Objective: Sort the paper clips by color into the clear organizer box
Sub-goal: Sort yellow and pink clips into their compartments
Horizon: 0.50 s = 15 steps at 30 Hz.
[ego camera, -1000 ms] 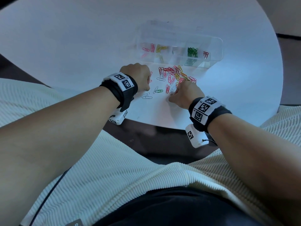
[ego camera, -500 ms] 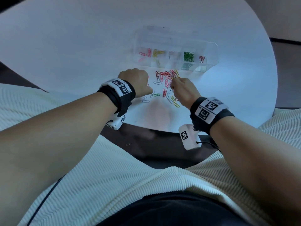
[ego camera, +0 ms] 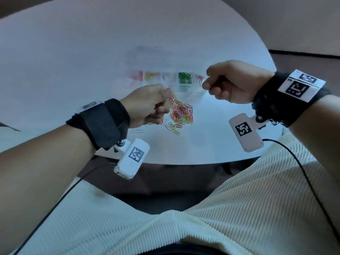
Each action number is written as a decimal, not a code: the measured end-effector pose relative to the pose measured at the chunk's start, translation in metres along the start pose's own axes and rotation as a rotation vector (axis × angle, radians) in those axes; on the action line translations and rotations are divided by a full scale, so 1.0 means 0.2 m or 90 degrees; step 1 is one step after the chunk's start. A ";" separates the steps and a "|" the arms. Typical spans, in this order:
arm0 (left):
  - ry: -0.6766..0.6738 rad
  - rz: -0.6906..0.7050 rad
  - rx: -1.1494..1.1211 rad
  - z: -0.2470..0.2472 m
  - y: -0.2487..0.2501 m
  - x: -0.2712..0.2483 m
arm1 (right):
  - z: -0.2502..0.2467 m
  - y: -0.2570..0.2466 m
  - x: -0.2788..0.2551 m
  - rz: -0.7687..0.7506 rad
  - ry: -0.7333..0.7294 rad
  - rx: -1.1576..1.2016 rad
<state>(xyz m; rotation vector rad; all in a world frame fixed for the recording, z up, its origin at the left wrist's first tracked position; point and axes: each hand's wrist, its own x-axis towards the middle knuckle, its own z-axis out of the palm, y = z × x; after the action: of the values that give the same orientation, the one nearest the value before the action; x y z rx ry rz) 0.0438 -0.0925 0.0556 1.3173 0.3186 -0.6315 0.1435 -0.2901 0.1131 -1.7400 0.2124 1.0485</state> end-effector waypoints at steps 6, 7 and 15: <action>0.068 0.030 -0.104 0.04 0.15 0.09 | -0.07 0.04 0.14 0.008 0.169 -0.054; 0.102 0.016 -0.075 0.06 0.17 0.12 | -0.06 0.05 0.15 0.016 0.171 -0.160; 0.189 -0.103 0.024 0.25 0.35 0.37 | -0.05 0.03 0.22 -0.023 0.178 -0.299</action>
<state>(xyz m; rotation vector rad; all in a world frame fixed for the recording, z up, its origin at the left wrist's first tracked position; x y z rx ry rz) 0.1380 -0.1516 0.0820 1.4332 0.6626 -0.5783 0.1711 -0.2864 0.0784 -2.3077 0.1130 0.8701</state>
